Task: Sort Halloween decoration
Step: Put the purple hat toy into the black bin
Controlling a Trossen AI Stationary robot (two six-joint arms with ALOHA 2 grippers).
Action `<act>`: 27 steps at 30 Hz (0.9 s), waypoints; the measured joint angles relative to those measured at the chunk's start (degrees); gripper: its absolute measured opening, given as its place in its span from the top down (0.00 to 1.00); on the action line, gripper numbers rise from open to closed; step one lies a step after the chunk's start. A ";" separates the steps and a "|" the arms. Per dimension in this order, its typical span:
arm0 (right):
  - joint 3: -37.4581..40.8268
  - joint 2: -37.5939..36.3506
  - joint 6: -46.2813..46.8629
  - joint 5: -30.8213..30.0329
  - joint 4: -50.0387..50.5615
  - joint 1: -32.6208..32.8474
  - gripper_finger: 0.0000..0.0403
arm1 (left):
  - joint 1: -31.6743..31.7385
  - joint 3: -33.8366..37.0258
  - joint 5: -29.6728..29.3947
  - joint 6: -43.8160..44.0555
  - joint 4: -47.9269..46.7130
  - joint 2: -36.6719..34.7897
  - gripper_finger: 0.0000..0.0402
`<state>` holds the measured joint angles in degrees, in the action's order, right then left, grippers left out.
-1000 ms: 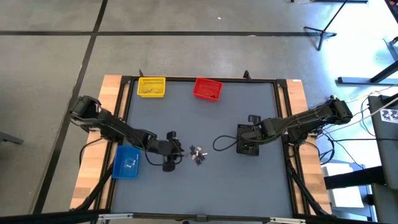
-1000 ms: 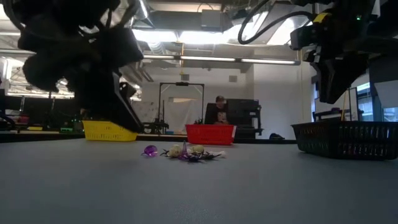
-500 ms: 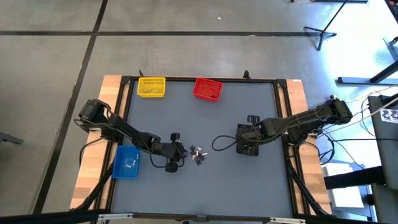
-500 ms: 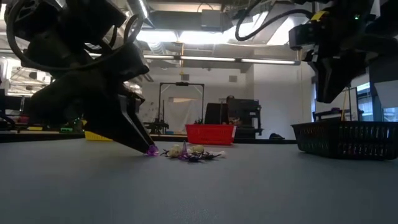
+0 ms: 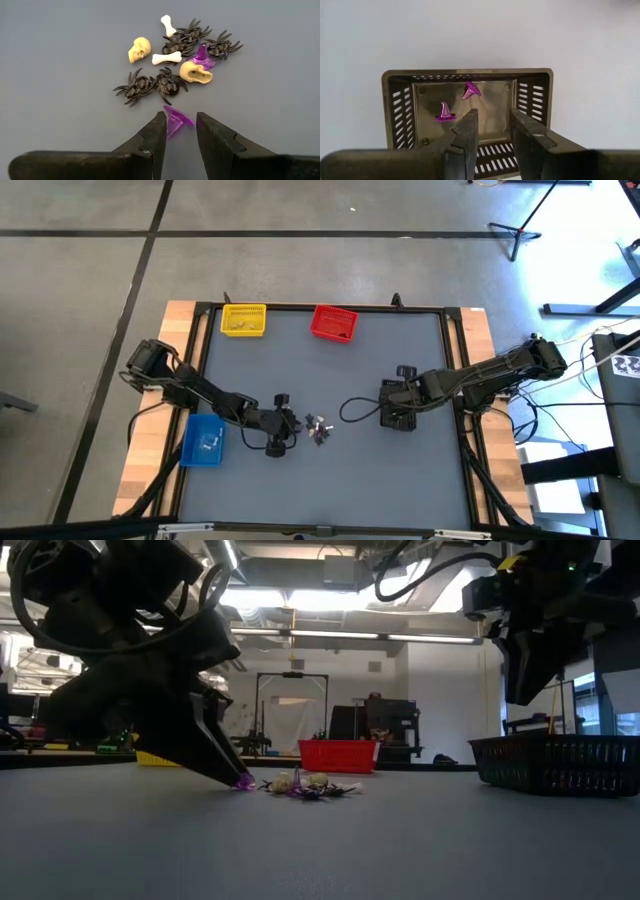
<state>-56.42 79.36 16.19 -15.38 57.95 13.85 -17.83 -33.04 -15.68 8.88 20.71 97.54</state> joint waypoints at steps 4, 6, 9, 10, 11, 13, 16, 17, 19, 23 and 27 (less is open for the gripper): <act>0.00 -0.01 0.00 0.05 0.02 0.00 0.73 | 0.16 0.00 0.21 1.65 -0.02 0.00 0.75; 0.00 0.00 0.00 0.89 0.00 0.00 0.73 | 0.34 0.00 0.27 3.32 -0.02 0.00 0.75; 0.00 0.01 0.01 1.83 -0.23 0.00 0.73 | 0.78 0.02 0.26 5.65 -0.02 0.00 0.75; 0.00 -0.01 0.02 2.10 -0.50 0.02 0.73 | 0.96 0.02 0.26 6.07 -0.02 0.00 0.75; 0.00 0.00 0.02 2.39 -0.84 0.02 0.73 | 1.10 0.02 0.26 6.43 -0.02 0.00 0.75; 0.00 -0.01 0.02 2.99 -1.40 0.00 0.73 | 1.37 0.02 0.26 7.60 -0.02 0.00 0.75; 0.00 0.00 0.02 3.24 -1.48 0.02 0.73 | 1.63 0.02 0.25 9.06 -0.02 0.00 0.75; 0.00 0.00 0.02 3.32 -1.49 0.01 0.73 | 1.66 0.02 0.24 9.07 -0.02 0.00 0.75; 0.00 0.02 0.02 3.34 -1.49 0.01 0.73 | 1.66 0.02 0.17 9.05 -0.02 0.00 0.75; 0.00 0.01 0.02 3.34 -1.50 0.02 0.73 | 1.64 0.02 0.16 9.05 0.00 0.19 0.75; 0.00 -0.01 0.02 3.34 -1.49 0.02 0.73 | 1.64 0.02 0.16 9.05 0.21 1.01 0.75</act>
<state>-56.42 79.35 16.21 -12.03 56.47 13.86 -16.19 -33.01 -15.52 17.93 20.92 98.55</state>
